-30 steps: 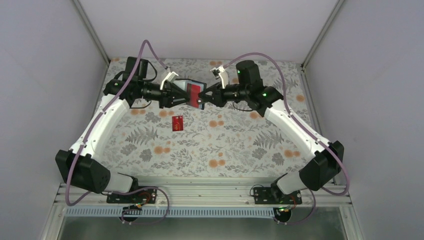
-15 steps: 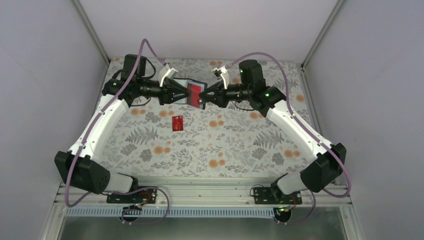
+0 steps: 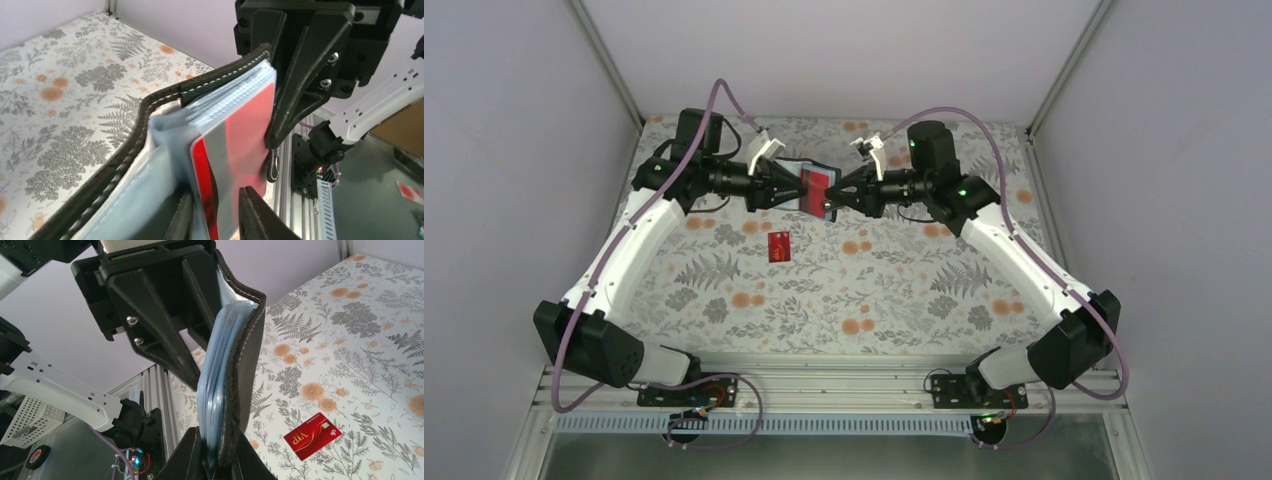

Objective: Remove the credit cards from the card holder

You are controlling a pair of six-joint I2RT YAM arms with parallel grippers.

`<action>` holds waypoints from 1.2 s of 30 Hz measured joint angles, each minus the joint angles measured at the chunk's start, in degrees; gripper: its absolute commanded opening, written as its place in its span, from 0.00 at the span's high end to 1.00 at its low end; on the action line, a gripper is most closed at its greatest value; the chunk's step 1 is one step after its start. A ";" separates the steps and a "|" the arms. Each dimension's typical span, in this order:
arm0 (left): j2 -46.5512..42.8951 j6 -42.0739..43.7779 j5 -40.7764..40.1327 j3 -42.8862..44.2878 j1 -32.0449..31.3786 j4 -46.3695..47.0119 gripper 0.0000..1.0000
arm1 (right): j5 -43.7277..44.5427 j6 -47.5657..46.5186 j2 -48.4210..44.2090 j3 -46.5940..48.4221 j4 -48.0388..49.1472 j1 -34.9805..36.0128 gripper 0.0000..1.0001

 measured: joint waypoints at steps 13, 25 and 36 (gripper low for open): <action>0.72 4.63 2.69 3.93 -0.85 -5.46 0.98 | -3.63 -1.99 -2.05 -3.17 3.08 -0.57 0.69; -0.13 6.27 6.54 2.80 1.46 -6.58 0.98 | -6.71 -4.42 -2.45 -7.72 5.01 -1.64 0.83; -0.13 11.91 6.84 3.37 2.56 -10.82 0.98 | -9.84 -6.47 -2.71 -8.07 5.20 -1.95 0.96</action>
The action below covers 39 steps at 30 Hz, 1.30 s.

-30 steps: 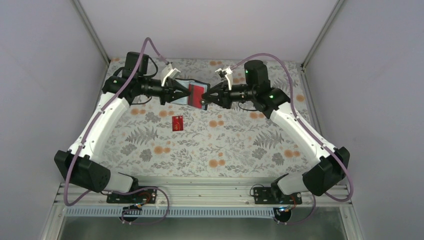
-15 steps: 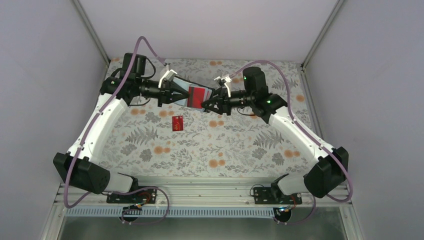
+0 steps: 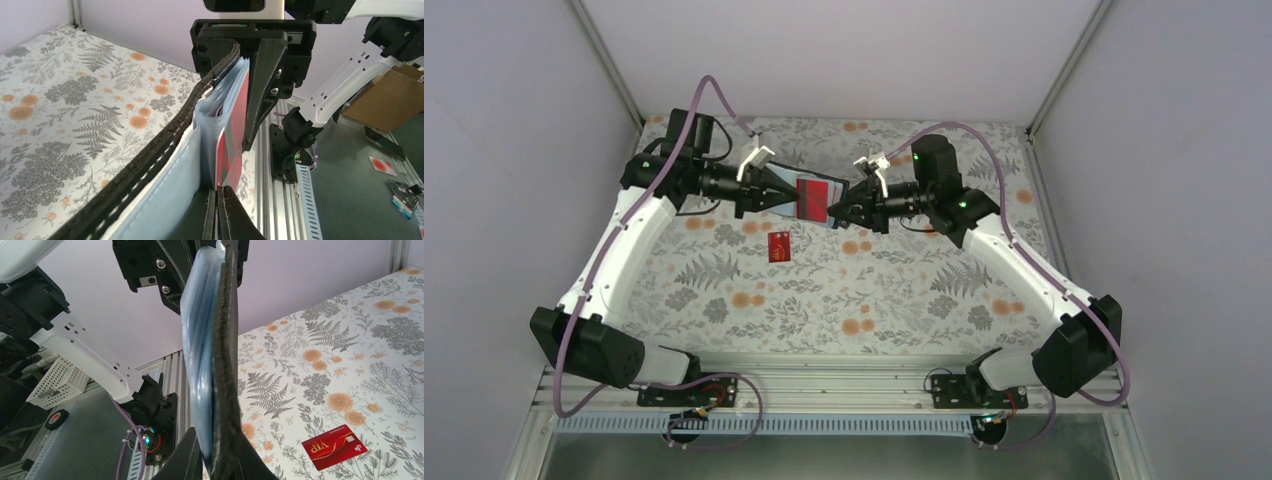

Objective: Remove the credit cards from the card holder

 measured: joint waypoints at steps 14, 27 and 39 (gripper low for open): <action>0.00 2.21 -0.48 0.09 2.29 -1.79 0.98 | -1.75 -0.83 0.00 0.00 -1.11 -1.46 0.96; -0.07 1.75 0.13 -1.20 1.90 0.28 0.74 | -3.08 -0.85 0.07 0.00 -1.18 -1.44 0.96; -0.04 1.79 2.93 -1.03 -0.52 1.92 0.98 | -4.28 -1.09 0.07 0.02 -1.40 -1.53 0.96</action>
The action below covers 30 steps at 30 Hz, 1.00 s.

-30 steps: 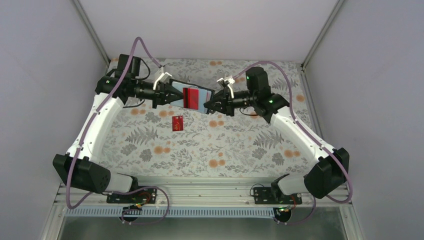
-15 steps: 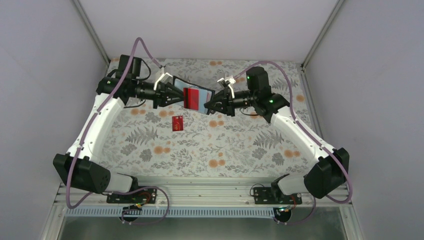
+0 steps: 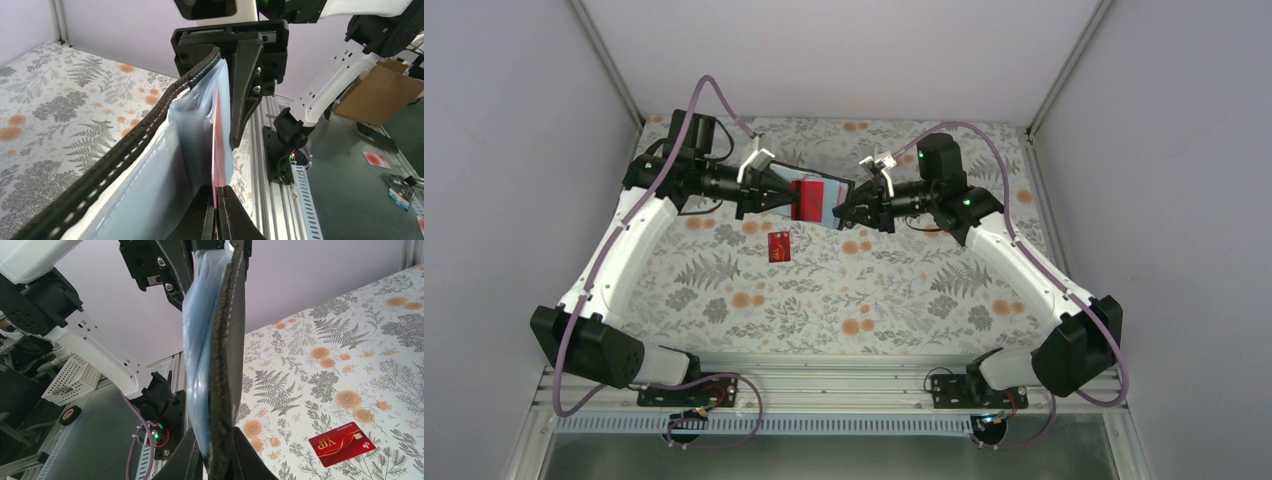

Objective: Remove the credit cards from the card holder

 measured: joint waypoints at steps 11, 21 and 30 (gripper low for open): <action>2.73 6.21 -9.90 2.58 10.80 -3.91 0.98 | 7.80 6.51 1.64 -0.44 -1.86 -13.29 0.96; 0.76 15.32 -34.40 -10.08 2.49 5.84 0.98 | 17.84 10.49 5.49 -2.99 -6.01 -19.37 0.96; 6.80 48.76 -36.98 -13.46 2.34 9.75 0.98 | 17.16 10.05 5.60 -2.75 -7.02 -19.37 0.96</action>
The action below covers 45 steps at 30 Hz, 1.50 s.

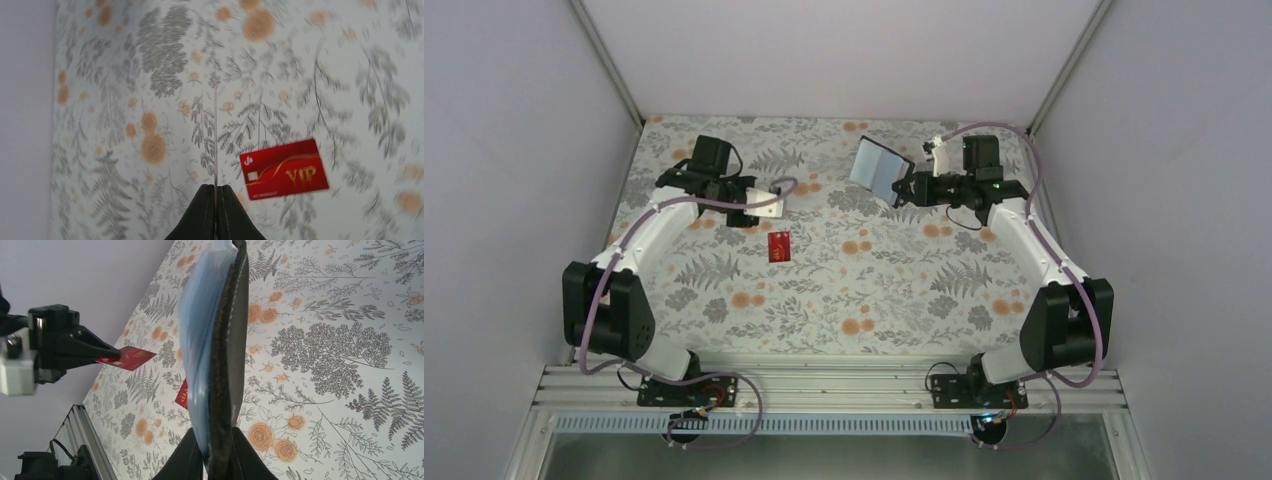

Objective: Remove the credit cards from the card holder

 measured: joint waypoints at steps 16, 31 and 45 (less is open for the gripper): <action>2.78 39.28 6.78 -4.57 1.18 -6.54 0.98 | -3.56 -2.45 -0.09 0.02 -0.15 0.02 0.96; 10.51 41.53 8.04 -18.73 3.78 26.82 0.98 | -6.67 -3.74 -2.91 -0.09 0.15 0.02 0.96; 12.61 41.62 5.95 -18.75 3.43 30.82 0.98 | -7.72 -4.02 -2.91 -0.09 0.13 0.02 0.96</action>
